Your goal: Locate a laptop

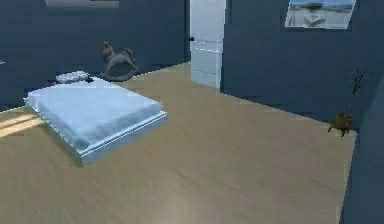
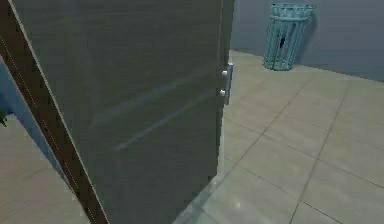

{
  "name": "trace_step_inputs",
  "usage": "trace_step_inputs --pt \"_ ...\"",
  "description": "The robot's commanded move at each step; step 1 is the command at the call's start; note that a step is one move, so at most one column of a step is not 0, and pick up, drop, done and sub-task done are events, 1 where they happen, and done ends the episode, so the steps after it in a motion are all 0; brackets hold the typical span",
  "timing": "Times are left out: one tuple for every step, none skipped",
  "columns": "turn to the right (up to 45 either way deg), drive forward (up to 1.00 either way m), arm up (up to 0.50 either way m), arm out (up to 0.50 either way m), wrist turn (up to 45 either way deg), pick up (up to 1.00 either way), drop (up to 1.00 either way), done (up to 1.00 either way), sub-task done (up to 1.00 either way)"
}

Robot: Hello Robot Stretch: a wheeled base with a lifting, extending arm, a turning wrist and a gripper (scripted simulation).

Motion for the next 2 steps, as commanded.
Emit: trace_step_inputs --pt "0.0 1.00 0.00 0.00 0.0 0.00 0.00 0.00 0.00" --pt "3.0 0.00 0.00 0.00 0.0 0.00 0.00 0.00 0.00"
